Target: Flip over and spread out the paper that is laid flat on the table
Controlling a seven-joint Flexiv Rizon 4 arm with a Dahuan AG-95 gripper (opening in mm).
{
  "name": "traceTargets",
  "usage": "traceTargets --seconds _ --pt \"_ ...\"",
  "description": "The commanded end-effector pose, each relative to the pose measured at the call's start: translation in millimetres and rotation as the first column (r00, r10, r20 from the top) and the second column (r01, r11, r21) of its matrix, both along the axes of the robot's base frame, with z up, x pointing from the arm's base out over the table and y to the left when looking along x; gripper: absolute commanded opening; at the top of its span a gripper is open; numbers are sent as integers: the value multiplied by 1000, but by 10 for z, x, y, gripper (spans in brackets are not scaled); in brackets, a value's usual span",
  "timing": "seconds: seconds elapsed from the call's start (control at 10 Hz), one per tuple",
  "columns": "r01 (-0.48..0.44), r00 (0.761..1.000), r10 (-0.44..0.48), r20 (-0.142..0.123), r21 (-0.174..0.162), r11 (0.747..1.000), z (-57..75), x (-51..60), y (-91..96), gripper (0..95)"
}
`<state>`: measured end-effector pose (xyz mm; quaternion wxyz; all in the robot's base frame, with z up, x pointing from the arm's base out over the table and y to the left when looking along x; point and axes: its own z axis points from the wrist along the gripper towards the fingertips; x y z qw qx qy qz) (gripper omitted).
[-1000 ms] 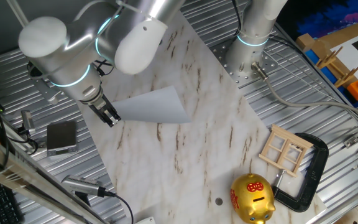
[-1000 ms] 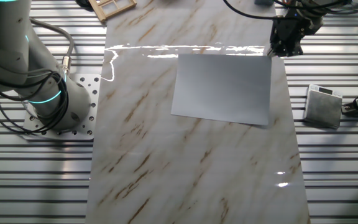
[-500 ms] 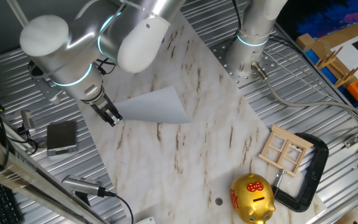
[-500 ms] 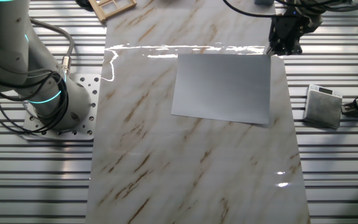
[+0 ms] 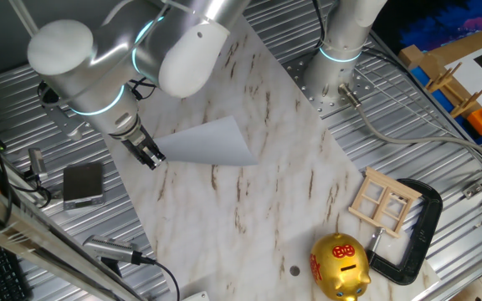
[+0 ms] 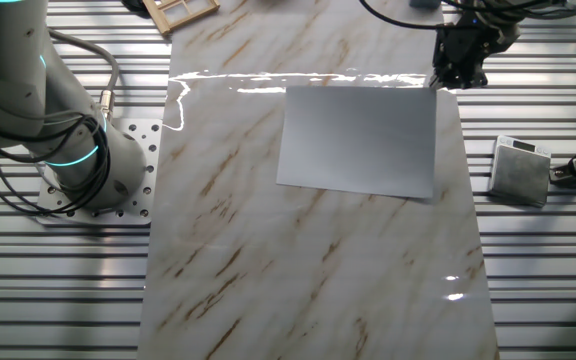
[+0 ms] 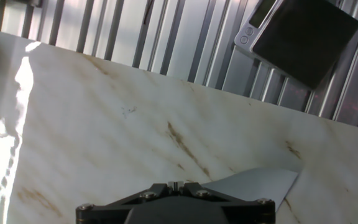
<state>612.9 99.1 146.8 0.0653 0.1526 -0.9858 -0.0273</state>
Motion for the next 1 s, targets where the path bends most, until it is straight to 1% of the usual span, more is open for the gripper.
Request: traceTargets --seconds 0.1,0.2,0.3,0.7,0.8,1.0 --pt "-4 1000 4 4 2 1000 -4 6 2 0" --pt "1 1000 -1 8 1 1000 -4 6 2 0" --pt "6 1000 -6 19 1 1000 -4 6 2 0" --pt "14 999 -13 30 -3 1000 -4 6 2 0" --pt "-4 1000 4 23 -5 1000 -4 6 2 0" --pt "-4 1000 5 24 -12 1000 -4 6 2 0"
